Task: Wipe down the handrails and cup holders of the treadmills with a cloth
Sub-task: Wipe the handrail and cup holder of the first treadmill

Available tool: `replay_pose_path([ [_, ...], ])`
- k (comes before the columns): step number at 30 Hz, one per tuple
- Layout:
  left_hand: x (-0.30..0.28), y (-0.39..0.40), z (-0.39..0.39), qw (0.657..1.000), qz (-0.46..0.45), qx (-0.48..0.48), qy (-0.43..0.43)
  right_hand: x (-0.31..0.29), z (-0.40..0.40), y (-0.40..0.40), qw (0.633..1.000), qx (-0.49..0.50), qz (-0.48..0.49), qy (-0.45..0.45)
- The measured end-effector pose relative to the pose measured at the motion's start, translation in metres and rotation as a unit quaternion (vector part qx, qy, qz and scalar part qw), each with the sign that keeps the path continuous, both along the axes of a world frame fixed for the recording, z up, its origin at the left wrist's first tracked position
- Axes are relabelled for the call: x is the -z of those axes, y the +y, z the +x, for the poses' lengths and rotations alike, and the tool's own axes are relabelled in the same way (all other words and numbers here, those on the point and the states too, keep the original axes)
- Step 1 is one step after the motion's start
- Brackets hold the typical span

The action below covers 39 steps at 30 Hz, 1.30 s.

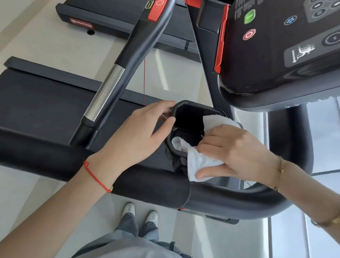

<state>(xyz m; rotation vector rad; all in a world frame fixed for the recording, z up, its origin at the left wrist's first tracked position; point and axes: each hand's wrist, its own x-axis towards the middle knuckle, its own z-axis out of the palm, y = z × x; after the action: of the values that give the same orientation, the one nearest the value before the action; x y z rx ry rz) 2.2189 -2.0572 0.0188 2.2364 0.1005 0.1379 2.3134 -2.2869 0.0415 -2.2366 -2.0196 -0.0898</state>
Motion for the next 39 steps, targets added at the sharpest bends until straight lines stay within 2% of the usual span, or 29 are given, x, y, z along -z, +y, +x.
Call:
replay_pose_path([
  [4,0.001,0.001,-0.001,1.0,0.006,-0.001,0.001,-0.014,0.025,-0.003,0.997,-0.046,-0.057,0.018],
  [7,0.001,0.0,-0.002,1.0,0.01,0.004,0.001,-0.016,0.03,-0.005,0.997,-0.036,-0.061,0.017],
  [11,0.001,0.0,-0.004,1.0,0.019,0.009,-0.003,-0.003,0.002,-0.006,0.999,0.026,0.017,0.031],
  [13,0.001,0.0,-0.004,1.0,0.025,0.007,0.003,0.003,-0.012,-0.006,0.994,0.07,0.056,0.065],
  [15,0.001,0.0,-0.004,1.0,0.03,0.007,0.005,0.003,-0.023,-0.005,0.981,0.123,0.09,0.117],
  [17,0.0,0.001,-0.003,0.999,0.034,0.007,0.007,-0.003,-0.029,-0.001,0.954,0.196,0.169,0.151],
  [20,-0.001,0.001,-0.003,0.999,0.041,0.011,0.017,-0.02,-0.024,0.014,0.91,0.297,0.267,0.109],
  [24,-0.001,-0.001,-0.004,0.999,0.045,0.007,0.018,-0.026,-0.013,0.042,0.912,0.312,0.254,0.073],
  [27,-0.002,-0.001,-0.004,0.999,0.043,0.007,0.027,-0.027,-0.006,0.062,0.901,0.311,0.3,0.046],
  [29,-0.002,0.0,-0.004,0.999,0.04,0.007,0.03,-0.024,0.0,0.068,0.92,0.292,0.262,0.006],
  [31,-0.002,-0.001,-0.005,0.999,0.041,0.007,0.033,-0.017,0.005,0.067,0.955,0.268,0.129,-0.013],
  [33,-0.003,-0.001,-0.006,0.999,0.043,0.006,0.033,-0.013,0.009,0.062,0.968,0.25,0.024,-0.027],
  [39,-0.004,-0.001,-0.008,0.999,0.034,-0.002,0.031,-0.02,0.008,0.044,0.969,0.248,-0.018,-0.013],
])
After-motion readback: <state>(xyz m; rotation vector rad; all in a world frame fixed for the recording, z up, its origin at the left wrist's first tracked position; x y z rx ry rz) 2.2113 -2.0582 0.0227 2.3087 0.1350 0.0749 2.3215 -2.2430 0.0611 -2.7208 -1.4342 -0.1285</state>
